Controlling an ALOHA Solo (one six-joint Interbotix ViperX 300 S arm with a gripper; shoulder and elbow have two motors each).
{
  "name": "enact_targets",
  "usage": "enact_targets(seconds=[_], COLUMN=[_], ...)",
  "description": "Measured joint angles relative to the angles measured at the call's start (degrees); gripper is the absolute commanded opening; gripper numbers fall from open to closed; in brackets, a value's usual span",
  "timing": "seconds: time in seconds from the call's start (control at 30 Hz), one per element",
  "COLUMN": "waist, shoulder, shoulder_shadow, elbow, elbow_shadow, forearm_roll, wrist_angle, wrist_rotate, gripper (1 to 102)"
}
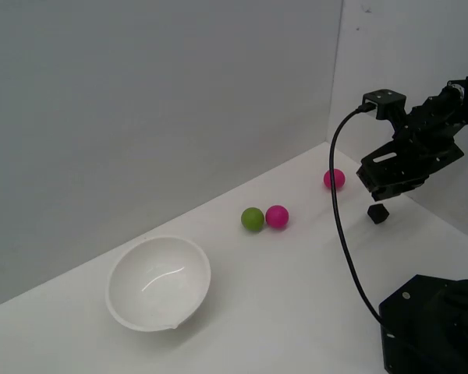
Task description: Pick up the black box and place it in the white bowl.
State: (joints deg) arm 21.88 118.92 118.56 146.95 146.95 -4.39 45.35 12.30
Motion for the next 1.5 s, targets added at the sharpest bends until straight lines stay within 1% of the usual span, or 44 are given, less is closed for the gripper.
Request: enact_targets(seconds=[0.03,0.07,0.1,0.17,0.27,0.3,0.47,0.67,0.77,0.83,0.97,1.27,1.4,1.5], waist=[0.0,-0.1,0.0,0.0,0.0,0.0,0.0,0.0,0.2,0.7,0.8,0.9,1.3,1.5], shoulder=[0.0,0.0,0.0,-0.1,-1.1,-1.5,-4.0,-3.4,-3.4,-3.6,-4.0,-6.8,-8.8,-10.3], shoulder_shadow=[-0.1,-0.1,0.0,-0.1,-1.2,-1.6,-4.0,-3.4,-3.4,-3.6,-4.0,-6.8,-8.9,-10.5], elbow=[0.0,0.0,0.0,0.0,-0.1,-0.2,-0.3,-0.4,-1.1,-1.2,-1.3,-1.4,-1.4,-1.4], elbow_shadow=[0.0,0.0,-0.1,-0.1,-0.2,-0.2,-0.3,-0.3,-1.1,-1.2,-1.3,-1.4,-1.4,-1.4], forearm_roll=[-0.1,-0.1,-0.2,-0.2,-0.1,-0.1,-0.2,-0.2,-0.2,-0.2,-0.2,0.1,0.4,0.4], wrist_angle=[0.0,0.0,0.0,0.3,1.4,1.5,3.4,3.7,3.8,3.2,1.1,0.0,-1.0,-1.1], wrist_rotate=[0.0,0.0,0.0,0.0,0.0,0.0,-0.1,-0.1,0.2,0.5,0.5,0.5,0.5,0.5], gripper=[5,10,19,44,94,101,100,100,100,100,100,100,100,100])
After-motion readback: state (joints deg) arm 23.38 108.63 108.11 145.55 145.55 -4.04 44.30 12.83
